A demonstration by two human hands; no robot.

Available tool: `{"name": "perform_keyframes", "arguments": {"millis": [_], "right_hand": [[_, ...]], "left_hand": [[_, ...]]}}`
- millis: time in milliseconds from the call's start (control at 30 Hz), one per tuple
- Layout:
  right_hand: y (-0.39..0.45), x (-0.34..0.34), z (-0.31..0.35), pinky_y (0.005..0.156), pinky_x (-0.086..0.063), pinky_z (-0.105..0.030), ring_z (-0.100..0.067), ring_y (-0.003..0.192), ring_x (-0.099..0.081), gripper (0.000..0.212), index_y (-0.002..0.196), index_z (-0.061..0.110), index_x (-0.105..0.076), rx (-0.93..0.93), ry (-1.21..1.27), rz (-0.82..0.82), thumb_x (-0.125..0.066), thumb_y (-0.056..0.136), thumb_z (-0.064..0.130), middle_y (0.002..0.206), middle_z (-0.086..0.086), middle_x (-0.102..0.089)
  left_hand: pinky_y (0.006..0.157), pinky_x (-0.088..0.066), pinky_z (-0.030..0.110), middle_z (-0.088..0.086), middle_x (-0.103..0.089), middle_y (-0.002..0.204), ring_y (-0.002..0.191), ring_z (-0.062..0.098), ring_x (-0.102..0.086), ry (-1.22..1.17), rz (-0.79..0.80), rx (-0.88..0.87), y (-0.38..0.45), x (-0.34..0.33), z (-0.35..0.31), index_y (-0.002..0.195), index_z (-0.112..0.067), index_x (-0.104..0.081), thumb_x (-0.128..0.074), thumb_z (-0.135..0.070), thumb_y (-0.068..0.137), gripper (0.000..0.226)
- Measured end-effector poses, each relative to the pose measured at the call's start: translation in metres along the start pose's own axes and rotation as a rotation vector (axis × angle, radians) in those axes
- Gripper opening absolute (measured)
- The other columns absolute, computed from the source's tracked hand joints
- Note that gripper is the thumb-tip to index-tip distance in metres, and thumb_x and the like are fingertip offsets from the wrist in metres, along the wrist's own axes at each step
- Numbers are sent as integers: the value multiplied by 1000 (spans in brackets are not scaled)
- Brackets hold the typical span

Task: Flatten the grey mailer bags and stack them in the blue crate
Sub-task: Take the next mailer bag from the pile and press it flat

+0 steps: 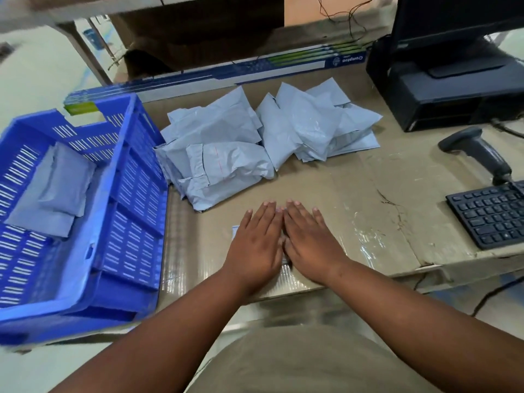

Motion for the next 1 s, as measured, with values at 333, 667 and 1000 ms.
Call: {"name": "perform_keyframes", "arguments": {"millis": [333,667,1000], "right_hand": [[-58,-9,-13,130,-8,-59,-30,163,10,94,170,19,-9,173,-187,67,-28,99,77,176,-12,14],[-56,-8,-12,129,-10,-59,-27,164,9,92,170,21,-10,160,-167,85,-25,99,78,177,-9,12],[-31,7,47,131,0,-56,-27,163,10,81,170,23,-11,275,-99,-19,-37,103,59,178,-8,7]], "left_hand": [[122,-14,70,13,-9,177,164,31,-4,139,106,-98,-56,2,-17,168,-12,-22,-42,-72,99,93],[123,-17,67,10,-13,176,164,27,-7,83,99,-86,-55,1,-17,167,-13,-25,-45,-70,100,90],[127,-17,60,8,-1,178,164,26,1,97,141,111,-81,27,37,170,-17,-16,-32,-81,98,97]]}}
Point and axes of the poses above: each hand's wrist, its own y-axis towards the middle knuckle, its own x-axis out of the back of the hand, z = x × y, the point moved 4 cm from there along y, towards the middle knuckle
